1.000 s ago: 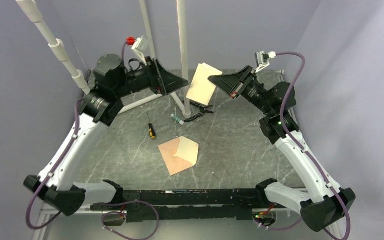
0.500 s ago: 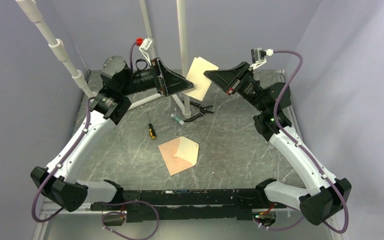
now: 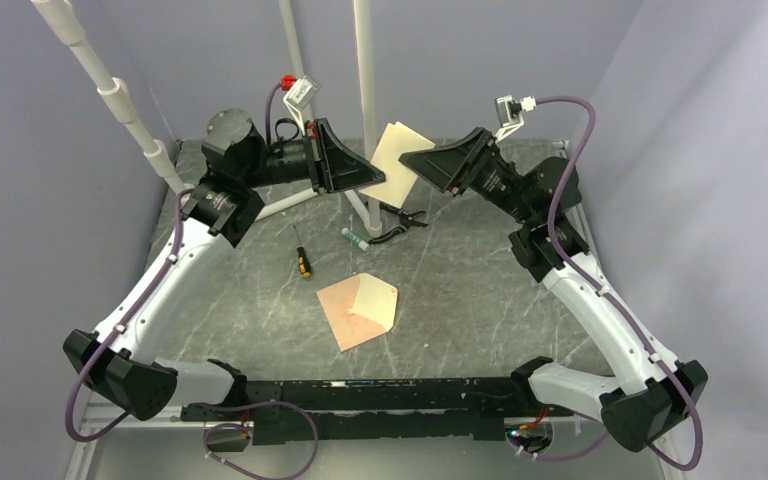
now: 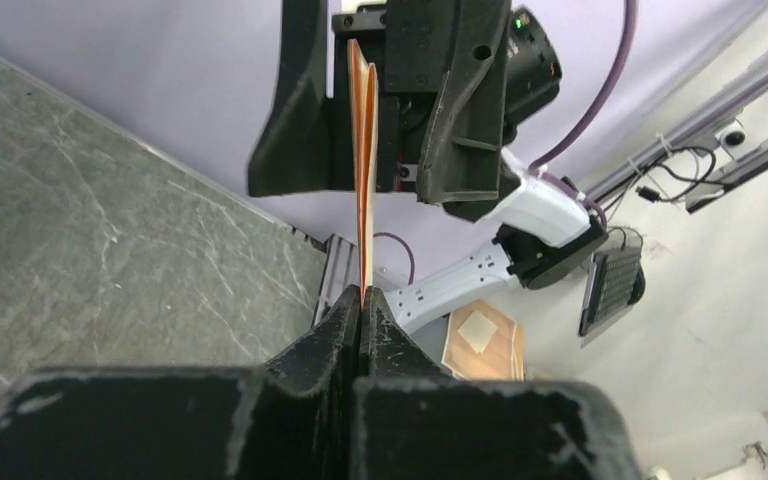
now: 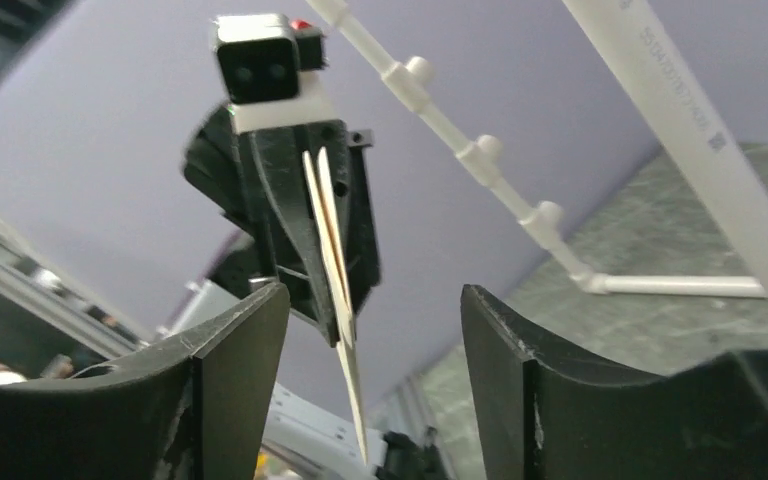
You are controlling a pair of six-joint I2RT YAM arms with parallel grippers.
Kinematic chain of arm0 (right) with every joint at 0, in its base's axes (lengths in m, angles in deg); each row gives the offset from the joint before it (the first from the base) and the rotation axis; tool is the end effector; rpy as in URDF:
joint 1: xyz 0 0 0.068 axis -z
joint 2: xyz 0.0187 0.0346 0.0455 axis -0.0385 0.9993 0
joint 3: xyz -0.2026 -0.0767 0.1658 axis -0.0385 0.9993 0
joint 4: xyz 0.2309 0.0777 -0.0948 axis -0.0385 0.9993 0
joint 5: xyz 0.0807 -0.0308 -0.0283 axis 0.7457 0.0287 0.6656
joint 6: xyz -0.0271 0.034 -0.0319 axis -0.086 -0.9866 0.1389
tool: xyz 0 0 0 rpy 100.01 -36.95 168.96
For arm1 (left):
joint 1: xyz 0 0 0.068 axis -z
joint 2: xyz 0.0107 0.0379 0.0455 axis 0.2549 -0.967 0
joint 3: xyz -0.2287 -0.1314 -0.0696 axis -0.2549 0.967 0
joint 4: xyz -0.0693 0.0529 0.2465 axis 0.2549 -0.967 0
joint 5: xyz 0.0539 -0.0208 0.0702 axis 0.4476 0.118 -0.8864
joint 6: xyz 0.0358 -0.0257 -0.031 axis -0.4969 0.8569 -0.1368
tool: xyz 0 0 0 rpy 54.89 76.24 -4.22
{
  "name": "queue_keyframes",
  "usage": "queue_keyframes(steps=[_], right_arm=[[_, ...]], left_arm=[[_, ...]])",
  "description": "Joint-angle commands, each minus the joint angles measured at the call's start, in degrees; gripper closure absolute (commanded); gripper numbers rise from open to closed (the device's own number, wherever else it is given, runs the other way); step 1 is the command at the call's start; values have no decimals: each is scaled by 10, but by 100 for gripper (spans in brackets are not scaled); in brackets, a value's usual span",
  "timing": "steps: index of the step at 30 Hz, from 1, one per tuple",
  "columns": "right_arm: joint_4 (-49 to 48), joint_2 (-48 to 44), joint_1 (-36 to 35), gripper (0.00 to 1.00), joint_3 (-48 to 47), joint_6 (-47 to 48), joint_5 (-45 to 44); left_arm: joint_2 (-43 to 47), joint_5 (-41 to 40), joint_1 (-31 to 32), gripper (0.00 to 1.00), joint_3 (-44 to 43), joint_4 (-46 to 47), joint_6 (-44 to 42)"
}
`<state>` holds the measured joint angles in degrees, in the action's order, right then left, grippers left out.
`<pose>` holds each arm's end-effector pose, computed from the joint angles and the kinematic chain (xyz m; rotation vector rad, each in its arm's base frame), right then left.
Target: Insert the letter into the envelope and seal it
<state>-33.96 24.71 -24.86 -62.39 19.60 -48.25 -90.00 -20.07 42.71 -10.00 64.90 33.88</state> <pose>0.2069 0.1262 0.4593 -0.1566 1.3912 1.6112 0.2316 -0.1548 0.4844 0.6086 1.5751 -1.6713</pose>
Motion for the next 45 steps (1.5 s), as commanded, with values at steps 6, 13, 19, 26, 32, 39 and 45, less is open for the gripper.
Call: queue_keyframes(steps=[6,13,19,26,32,39,45], right_arm=[[329,15,-2,27,-196,315,183],[449,57,-12,34,-276,385,264],[461,60,-23,47,-278,391,259],[316,44,-31,84,-215,302,256],[226,18,-31,100,-175,234,155],[-20,-42,-32,100,-70,61,-27],[-79,-64,-32,100,-8,8,-148]], left_arm=[[20,128,1,97,-128,-331,-340],[-15,155,0,98,-192,-461,-435],[-22,181,0,98,-186,-458,-429],[-21,205,0,97,-174,-433,-406],[0,178,1,28,-153,-298,-291],[22,3,1,15,-56,-17,8],[1,-60,2,27,-7,127,156]])
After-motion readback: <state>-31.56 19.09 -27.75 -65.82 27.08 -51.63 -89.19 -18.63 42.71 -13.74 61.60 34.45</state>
